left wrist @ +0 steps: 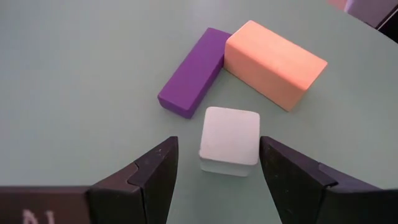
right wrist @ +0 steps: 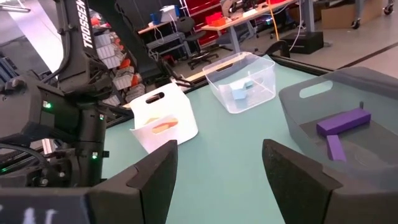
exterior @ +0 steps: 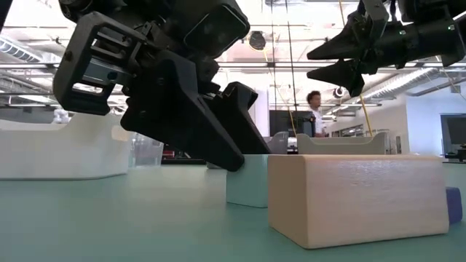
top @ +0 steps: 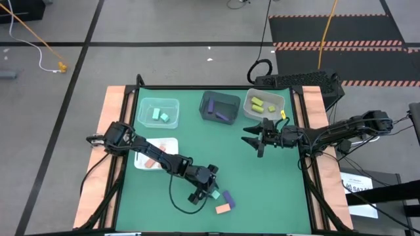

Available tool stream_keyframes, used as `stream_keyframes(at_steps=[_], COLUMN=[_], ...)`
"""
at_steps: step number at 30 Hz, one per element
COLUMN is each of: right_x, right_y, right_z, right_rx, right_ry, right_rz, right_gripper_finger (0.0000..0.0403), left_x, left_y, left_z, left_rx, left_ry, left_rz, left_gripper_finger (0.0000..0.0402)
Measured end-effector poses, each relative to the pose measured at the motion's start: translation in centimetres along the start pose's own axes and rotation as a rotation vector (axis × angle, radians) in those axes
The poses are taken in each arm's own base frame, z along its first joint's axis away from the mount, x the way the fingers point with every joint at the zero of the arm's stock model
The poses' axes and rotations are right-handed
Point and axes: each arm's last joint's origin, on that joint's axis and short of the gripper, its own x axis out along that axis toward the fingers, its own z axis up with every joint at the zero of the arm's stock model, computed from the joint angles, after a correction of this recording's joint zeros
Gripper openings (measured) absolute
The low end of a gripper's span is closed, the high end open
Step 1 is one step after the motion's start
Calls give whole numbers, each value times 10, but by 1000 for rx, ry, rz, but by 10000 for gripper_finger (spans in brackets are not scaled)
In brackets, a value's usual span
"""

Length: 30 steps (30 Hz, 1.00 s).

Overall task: Sort & place blocks by color
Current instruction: Put the blue block into the transparent bin

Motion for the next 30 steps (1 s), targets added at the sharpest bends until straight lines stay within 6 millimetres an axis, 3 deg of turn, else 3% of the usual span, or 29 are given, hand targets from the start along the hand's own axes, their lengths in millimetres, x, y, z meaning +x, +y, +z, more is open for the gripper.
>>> stream_keyframes(at_steps=[22,26,30], right_x=[0,0,0], right_y=[0,0,0], right_z=[0,0,0], right_rx=[1,1,2], right_ry=[-1,-1,-4], right_rz=[0,0,2], right_gripper_finger=[224,224,224], left_x=[5,18,26], left_y=[1,1,3], left_z=[-1,-10,-2], left_rx=[-14,-20,7], left_ry=[-26,23,8], left_rz=[26,10,11], left_gripper_finger=[222,189,135])
